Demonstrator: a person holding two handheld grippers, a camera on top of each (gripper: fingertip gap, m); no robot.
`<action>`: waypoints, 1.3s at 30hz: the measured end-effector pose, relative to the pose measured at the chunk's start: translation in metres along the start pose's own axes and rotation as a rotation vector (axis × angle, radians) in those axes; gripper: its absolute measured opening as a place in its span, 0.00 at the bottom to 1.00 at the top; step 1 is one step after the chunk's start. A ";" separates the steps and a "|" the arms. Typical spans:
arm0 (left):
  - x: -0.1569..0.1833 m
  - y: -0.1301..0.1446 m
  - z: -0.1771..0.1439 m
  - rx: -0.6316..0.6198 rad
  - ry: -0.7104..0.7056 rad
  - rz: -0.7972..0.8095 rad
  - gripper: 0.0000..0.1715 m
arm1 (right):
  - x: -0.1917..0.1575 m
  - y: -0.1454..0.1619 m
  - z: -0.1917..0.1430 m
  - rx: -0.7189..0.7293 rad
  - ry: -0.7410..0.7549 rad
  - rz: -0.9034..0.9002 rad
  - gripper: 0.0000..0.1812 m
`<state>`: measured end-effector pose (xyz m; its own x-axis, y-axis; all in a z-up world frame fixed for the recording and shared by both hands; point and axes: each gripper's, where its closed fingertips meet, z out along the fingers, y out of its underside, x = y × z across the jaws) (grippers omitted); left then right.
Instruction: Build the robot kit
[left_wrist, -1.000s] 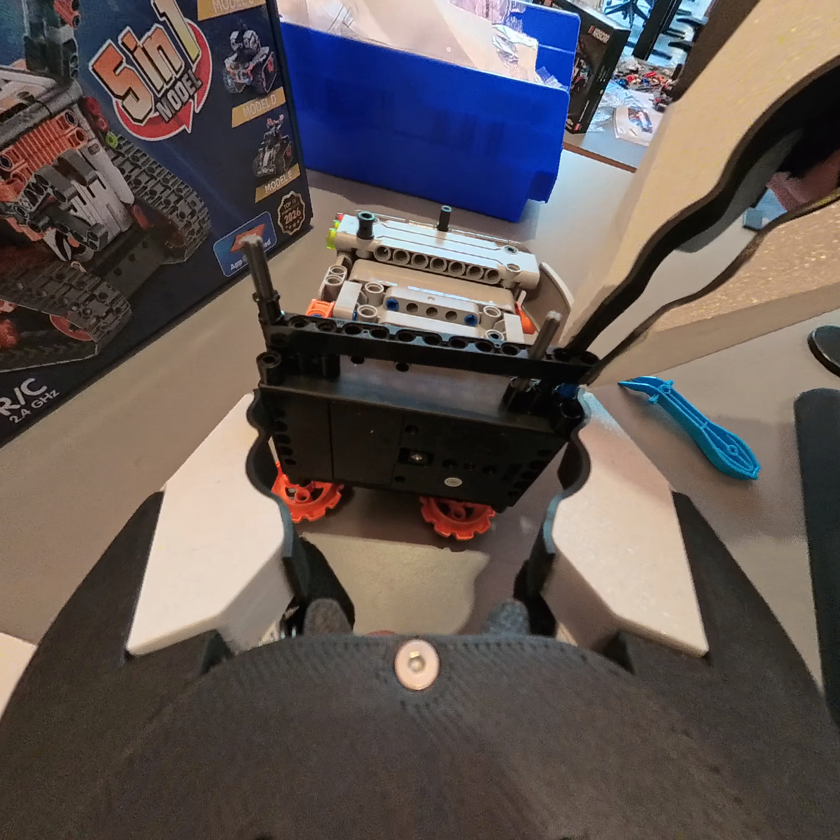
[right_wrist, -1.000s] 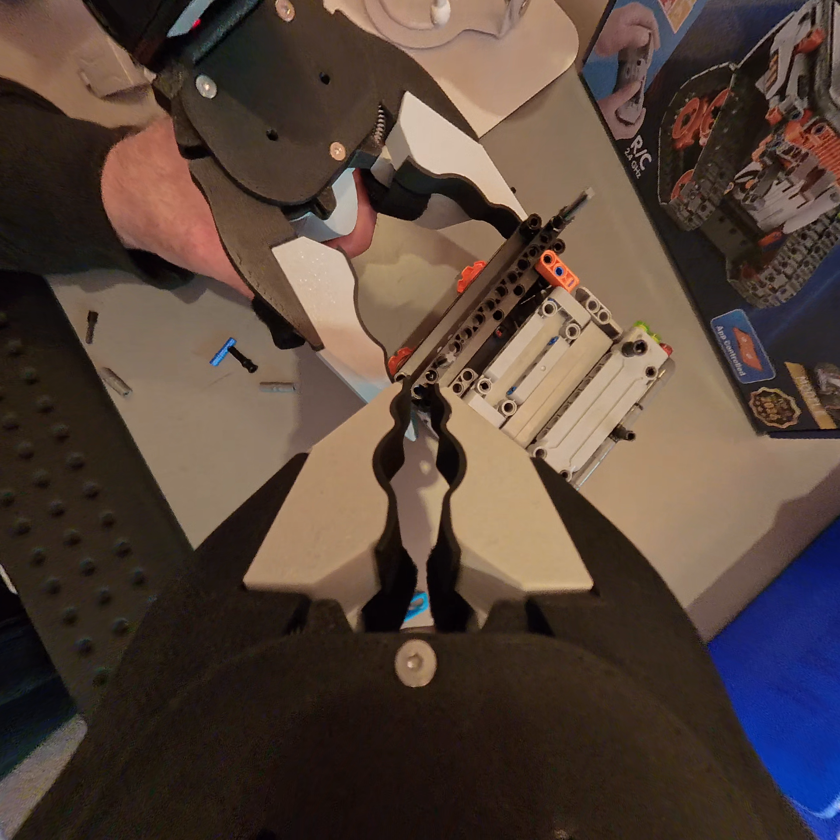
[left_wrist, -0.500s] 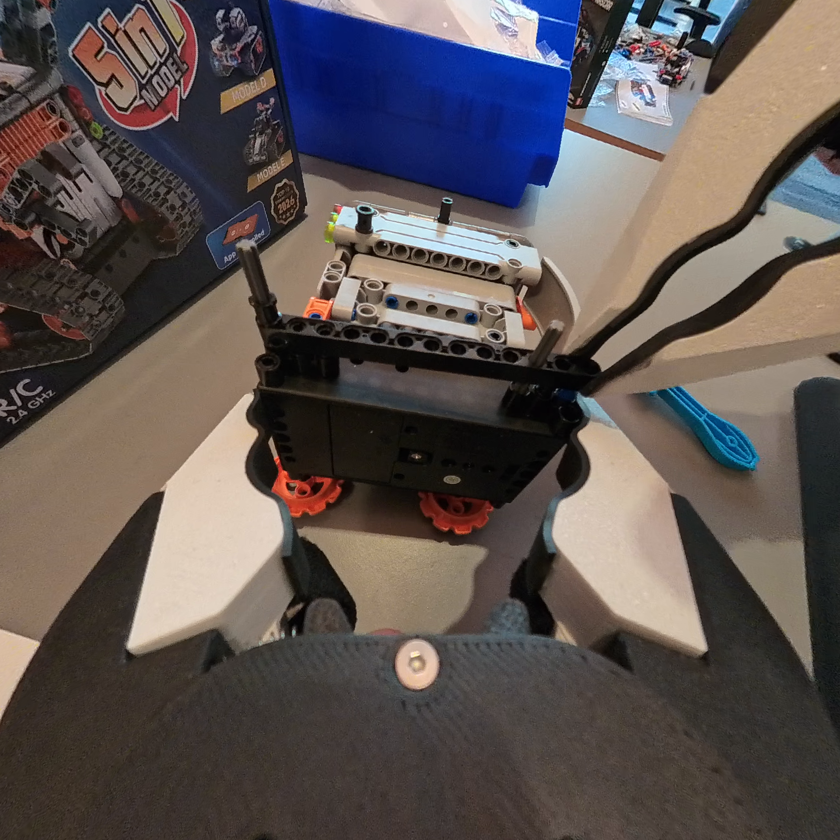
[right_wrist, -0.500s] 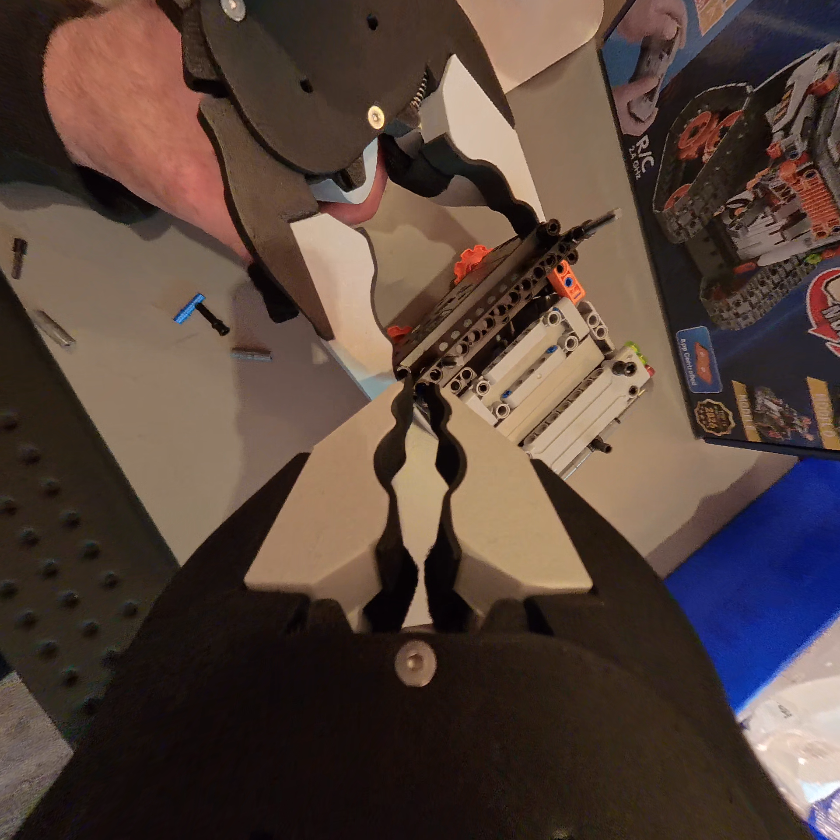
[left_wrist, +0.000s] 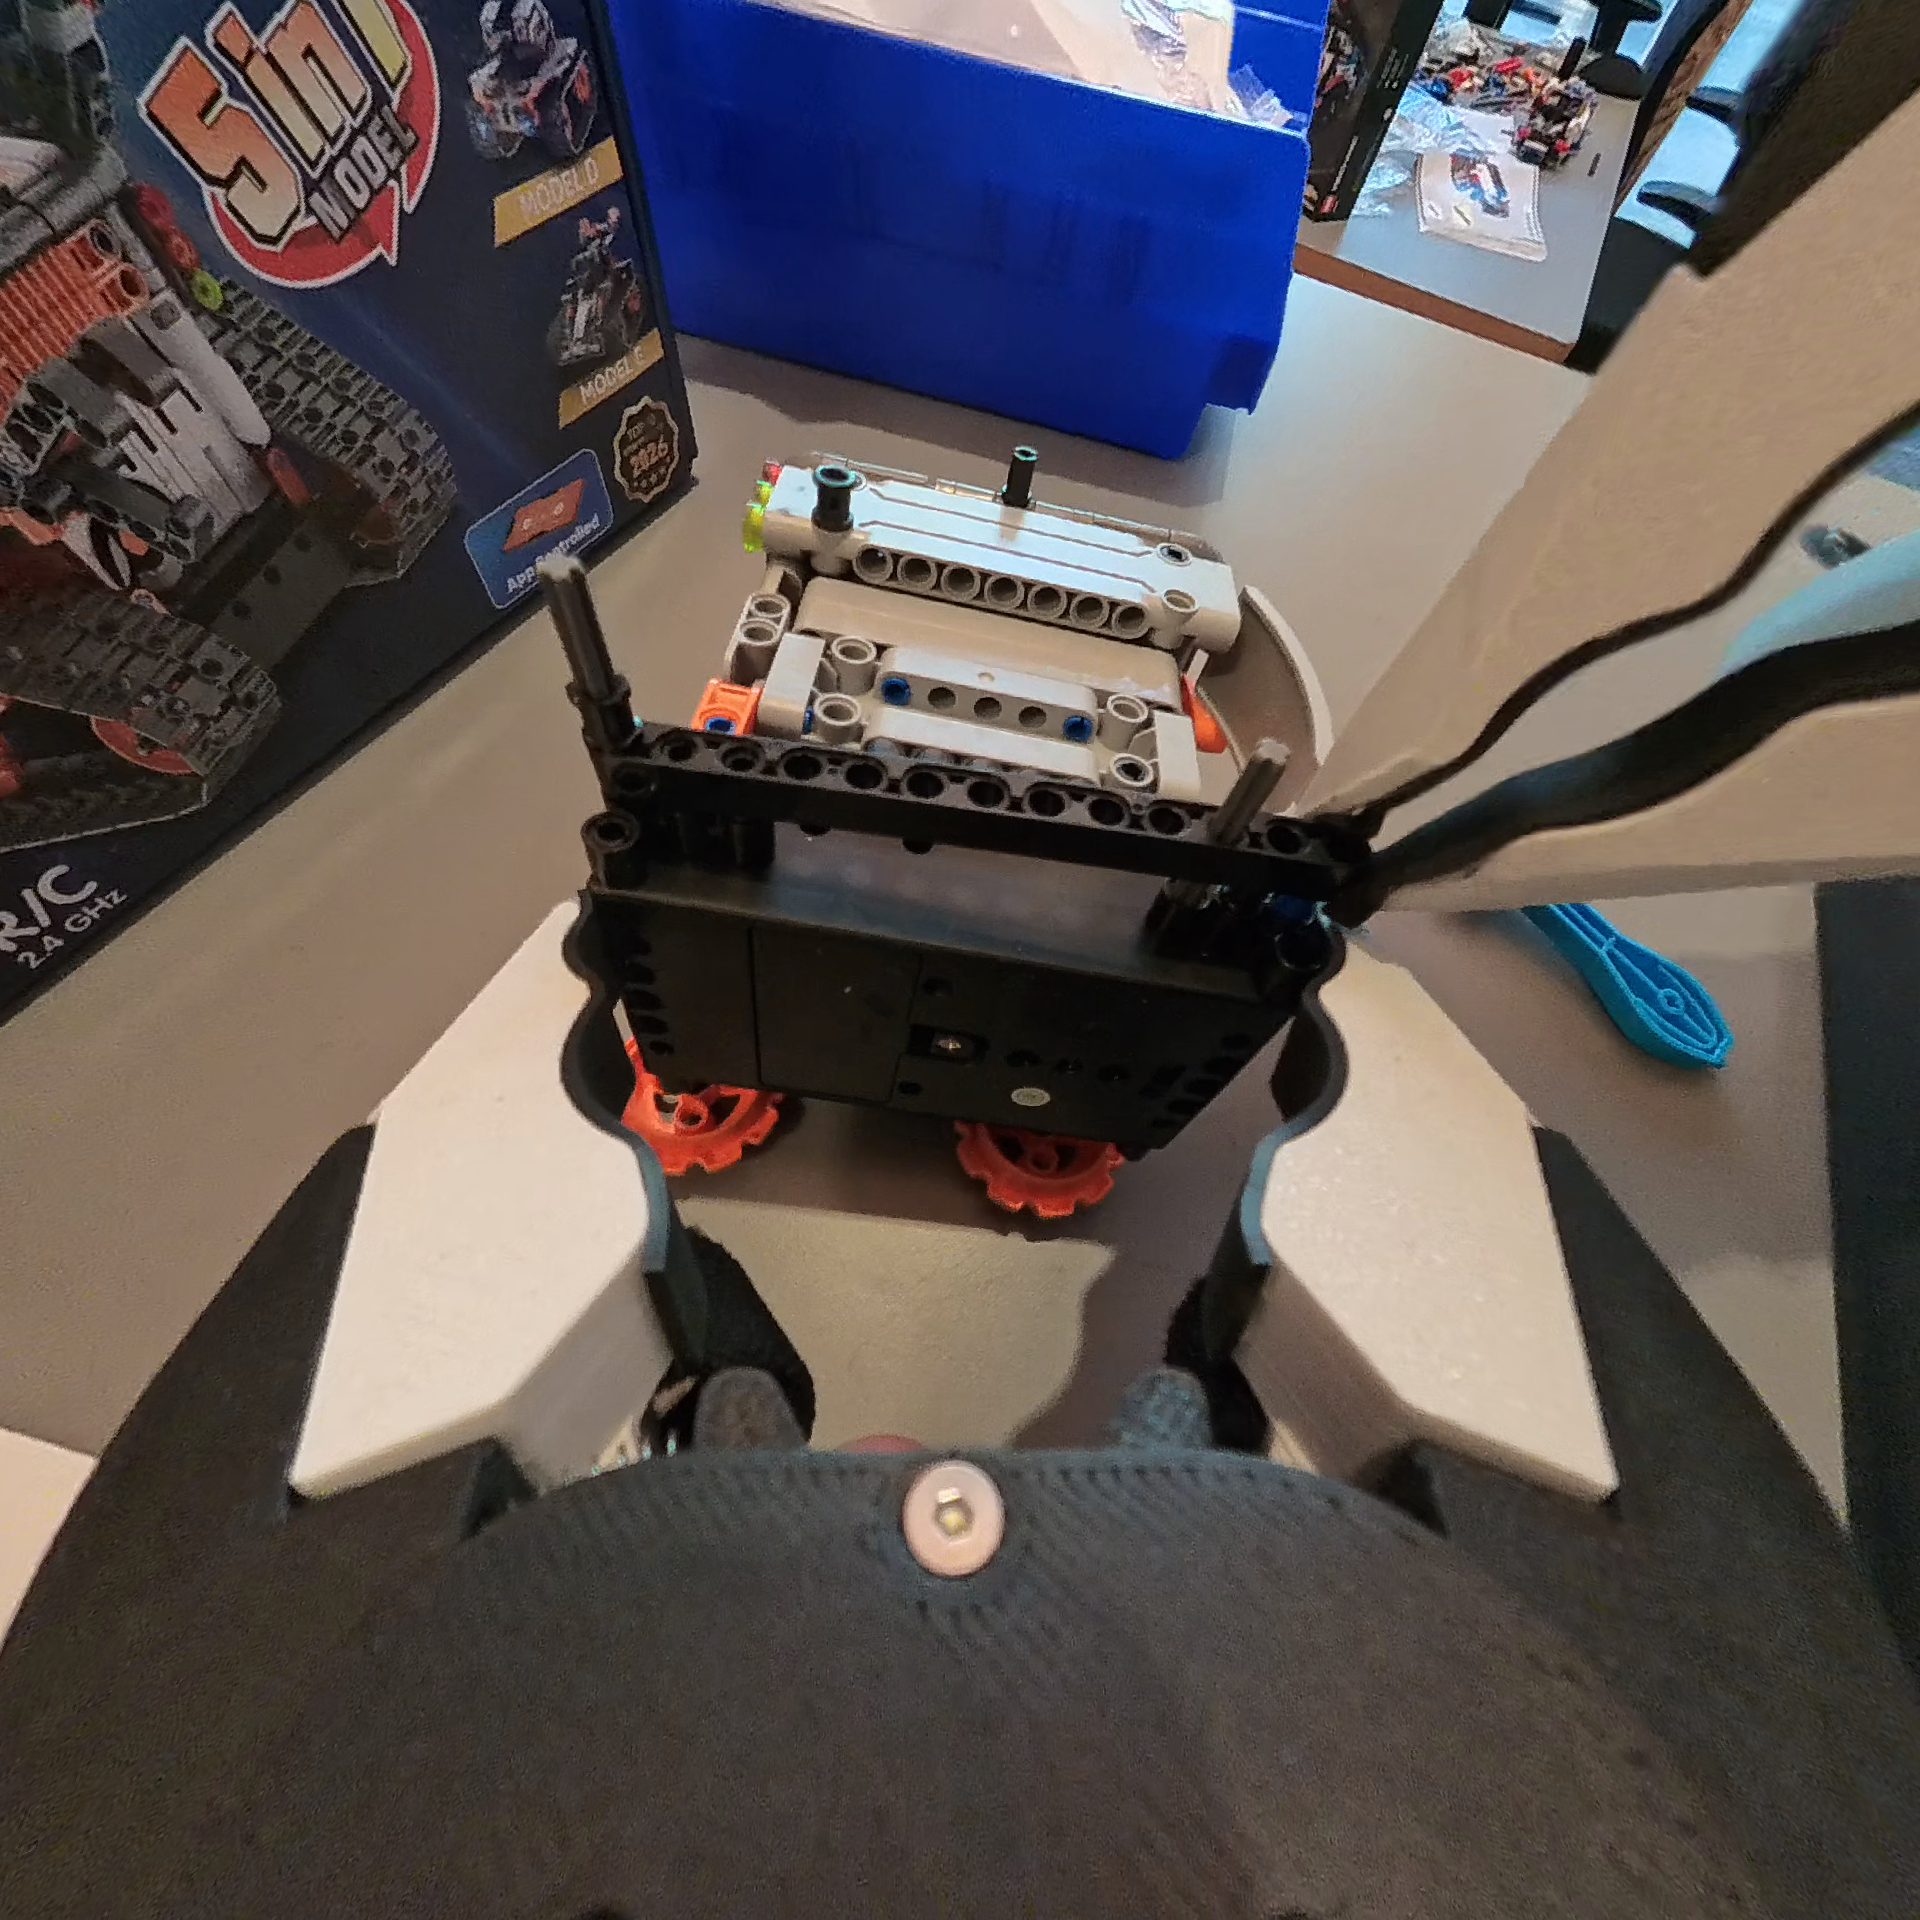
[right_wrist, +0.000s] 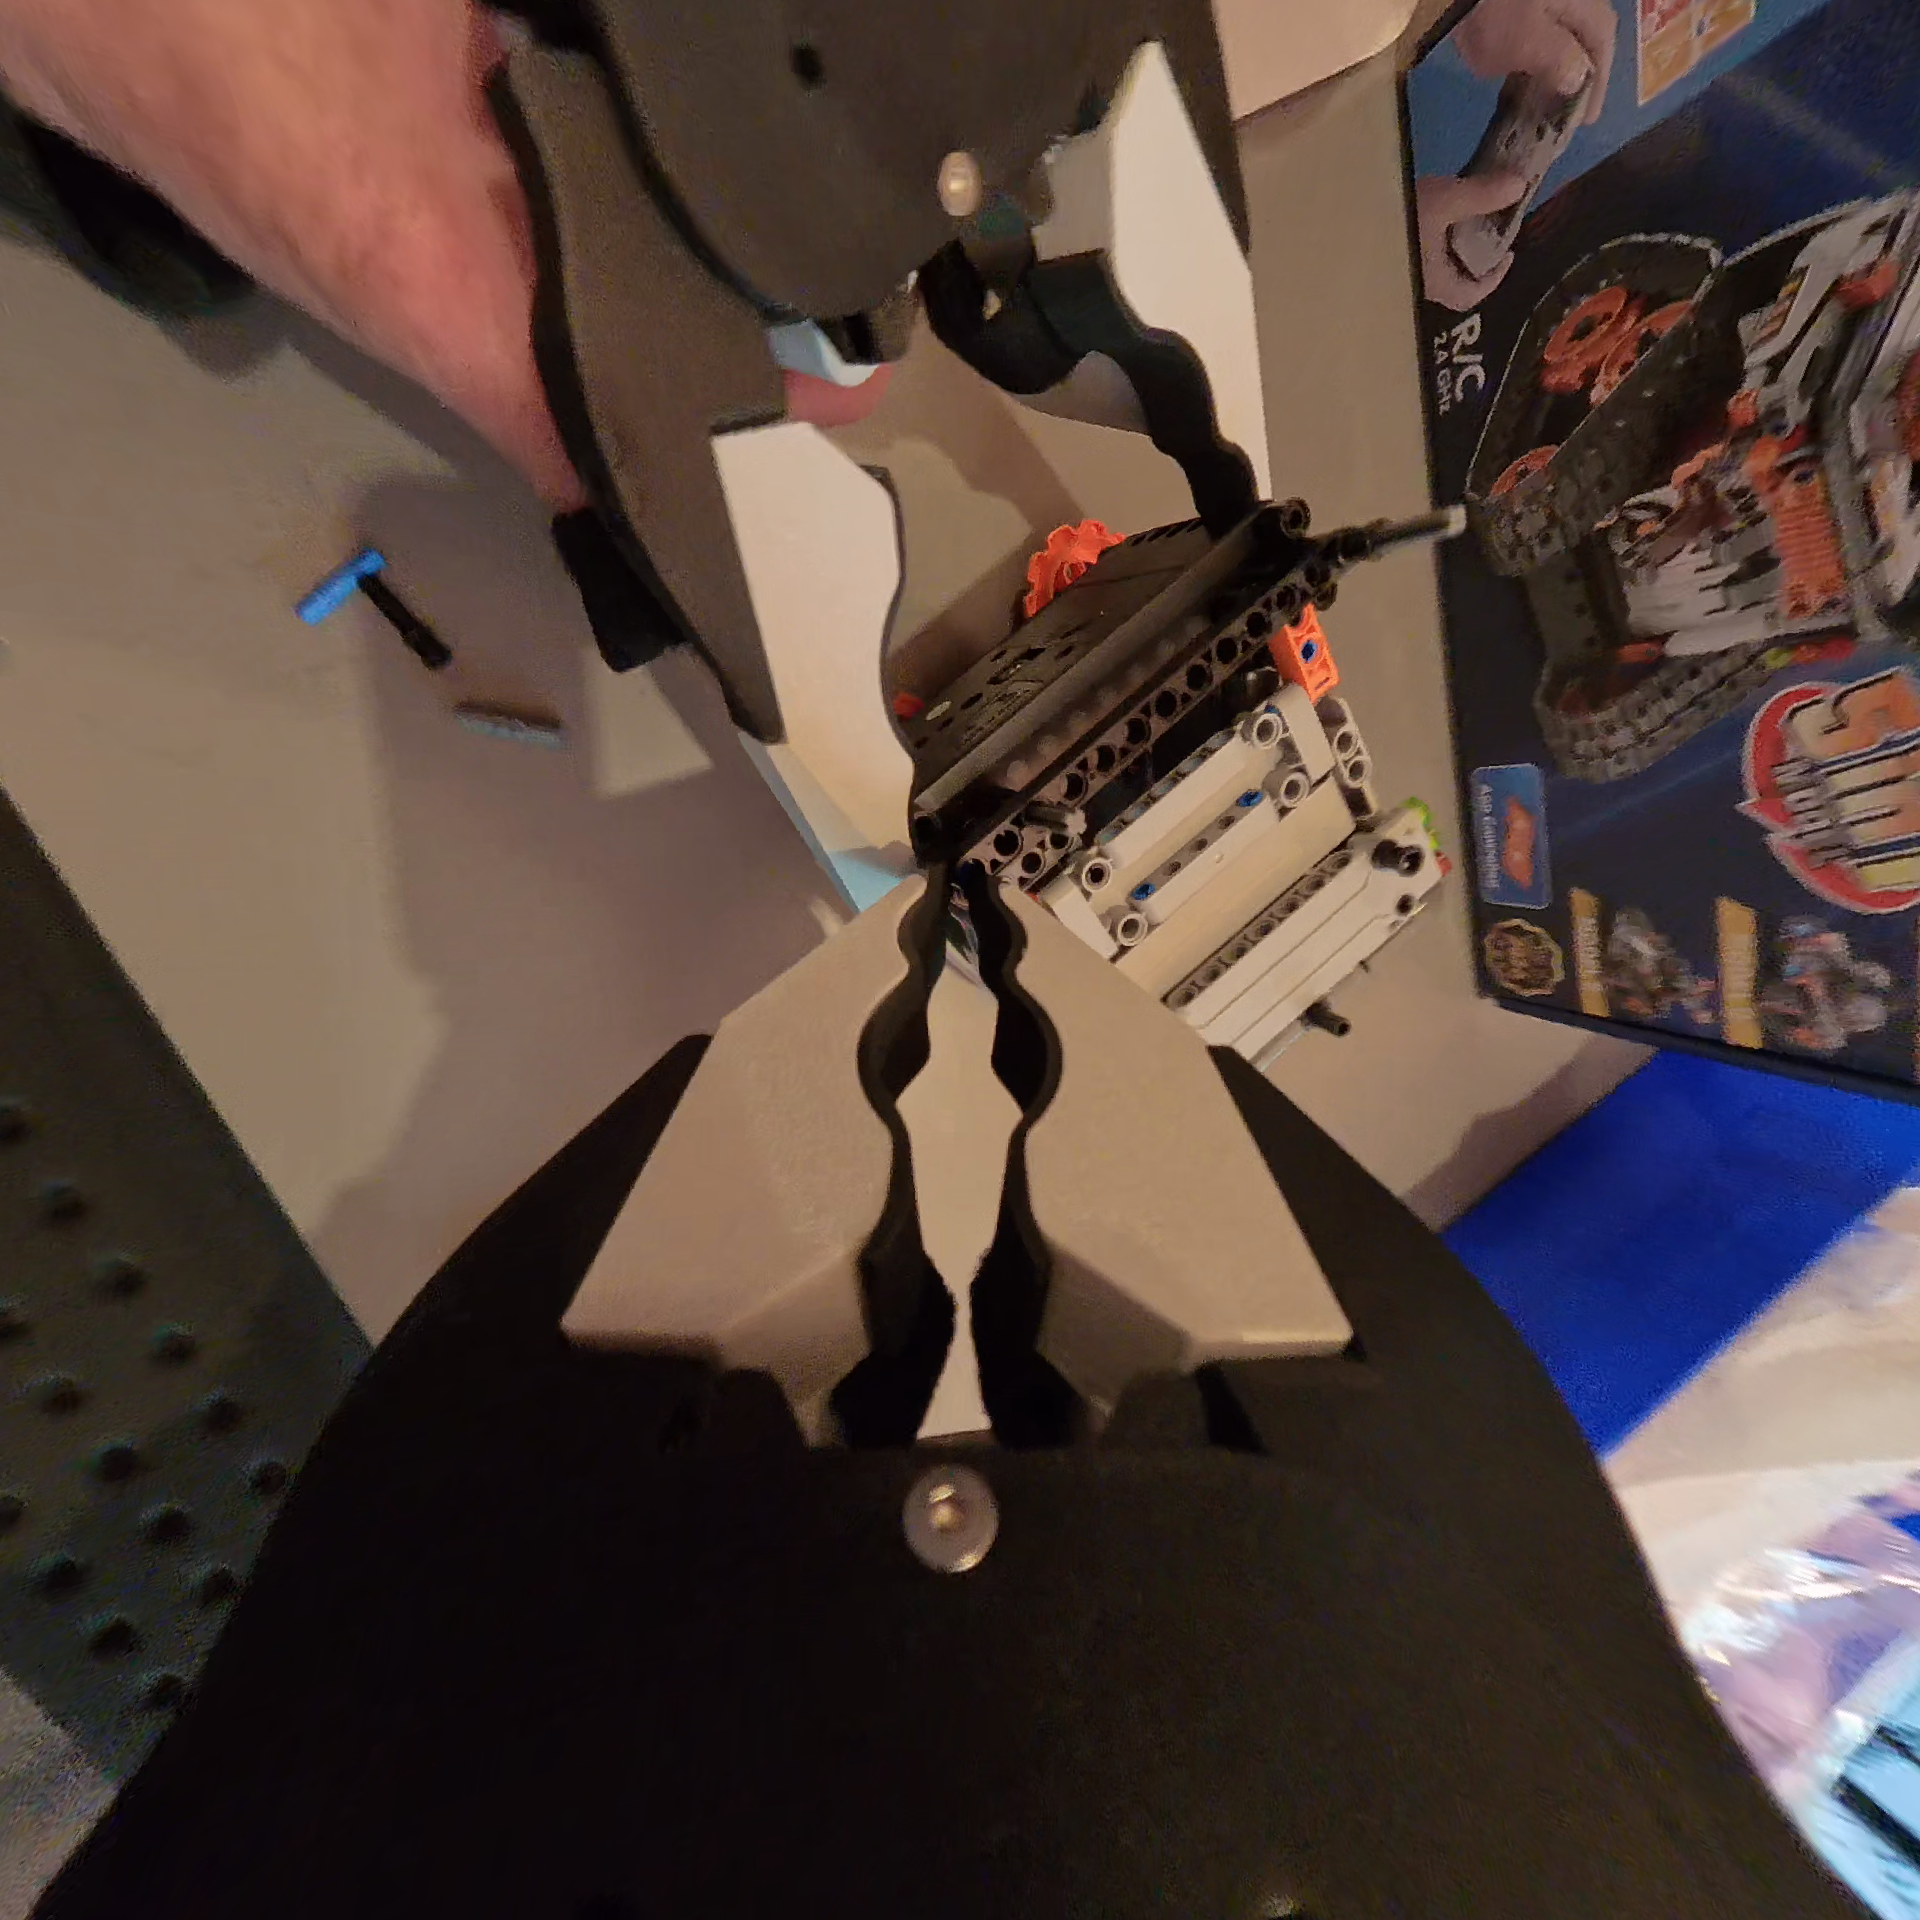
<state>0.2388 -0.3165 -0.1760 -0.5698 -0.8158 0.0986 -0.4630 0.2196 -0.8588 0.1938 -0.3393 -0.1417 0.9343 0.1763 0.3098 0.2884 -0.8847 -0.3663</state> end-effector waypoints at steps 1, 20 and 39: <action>0.000 0.000 0.000 0.004 -0.003 0.001 0.74 | 0.000 -0.001 0.000 0.018 -0.010 0.032 0.02; 0.003 -0.002 -0.002 0.036 -0.089 0.052 0.74 | 0.046 -0.038 -0.005 0.293 -0.095 0.467 0.10; 0.010 -0.007 0.002 0.067 -0.144 0.132 0.74 | 0.062 -0.045 0.022 0.401 -0.040 0.545 0.03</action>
<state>0.2374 -0.3273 -0.1701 -0.5169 -0.8518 -0.0856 -0.3417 0.2970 -0.8916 0.2438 -0.2787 -0.1254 0.9731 -0.2267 -0.0417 -0.1780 -0.6245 -0.7605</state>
